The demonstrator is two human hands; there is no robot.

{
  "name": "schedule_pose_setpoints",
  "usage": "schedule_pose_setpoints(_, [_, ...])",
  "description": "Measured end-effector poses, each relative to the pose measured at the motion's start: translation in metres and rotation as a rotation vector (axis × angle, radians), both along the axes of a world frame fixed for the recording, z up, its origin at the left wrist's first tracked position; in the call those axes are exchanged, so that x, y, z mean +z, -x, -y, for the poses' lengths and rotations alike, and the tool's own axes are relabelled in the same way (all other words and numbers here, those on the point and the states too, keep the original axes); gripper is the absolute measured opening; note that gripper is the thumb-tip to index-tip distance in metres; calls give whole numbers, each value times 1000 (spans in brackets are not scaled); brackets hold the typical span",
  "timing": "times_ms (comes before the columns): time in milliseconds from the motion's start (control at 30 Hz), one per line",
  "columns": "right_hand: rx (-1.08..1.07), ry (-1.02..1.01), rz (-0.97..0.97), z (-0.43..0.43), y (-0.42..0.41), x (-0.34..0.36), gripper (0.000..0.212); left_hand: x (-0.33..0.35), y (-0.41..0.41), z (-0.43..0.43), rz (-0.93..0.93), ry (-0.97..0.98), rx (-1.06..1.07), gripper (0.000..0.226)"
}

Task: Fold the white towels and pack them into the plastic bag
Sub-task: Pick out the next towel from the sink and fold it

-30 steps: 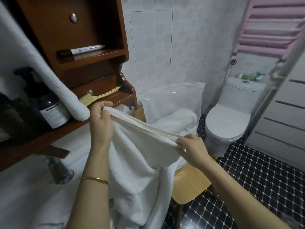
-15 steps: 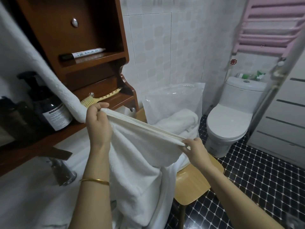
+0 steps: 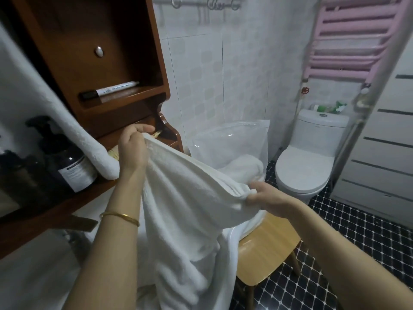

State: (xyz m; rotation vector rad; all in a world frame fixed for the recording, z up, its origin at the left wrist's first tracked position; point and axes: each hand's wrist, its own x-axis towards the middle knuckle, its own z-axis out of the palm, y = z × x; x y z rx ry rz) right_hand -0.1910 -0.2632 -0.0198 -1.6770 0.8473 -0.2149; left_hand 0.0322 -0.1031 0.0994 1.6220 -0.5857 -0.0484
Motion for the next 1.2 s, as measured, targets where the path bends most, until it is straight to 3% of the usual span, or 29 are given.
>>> schedule_pose_setpoints(67, [-11,132,-111,3,4,15,19,15,2,7,53,-13,-80,34])
schedule_pose_setpoints(133, [-152,172,-95,11,11,35,15,31,5,15,103,-51,-212,32])
schedule_pose_setpoints(333, [-518,36,282,36,35,112,13,75,5,42,356,-309,-391,44])
schedule_pose_setpoints(400, [-546,-40,476,37,39,139,16,92,7,46,439,-340,-366,46])
schedule_pose_setpoints(500, [-595,-32,712,39,51,179,24,119,15,58,624,-337,-223,31])
schedule_pose_setpoints(667, [-848,113,1004,35,86,234,18,160,57,72,810,-198,-46,10])
schedule_pose_setpoints(733, [-914,281,1083,32,109,257,21,179,81,85,628,-87,-190,19])
schedule_pose_setpoints(867, [-1041,764,1058,24,163,292,19,213,135,105,-37,273,-733,33])
schedule_pose_setpoints(933, [-1124,974,1055,19,190,304,17,222,165,110,-224,446,-930,27])
schedule_pose_setpoints(1067, [-1228,1205,923,12,248,309,17,212,214,131,-359,574,-1099,31])
schedule_pose_setpoints(1200, [-1277,1237,714,15,299,274,12,162,249,155,-290,423,-1227,19])
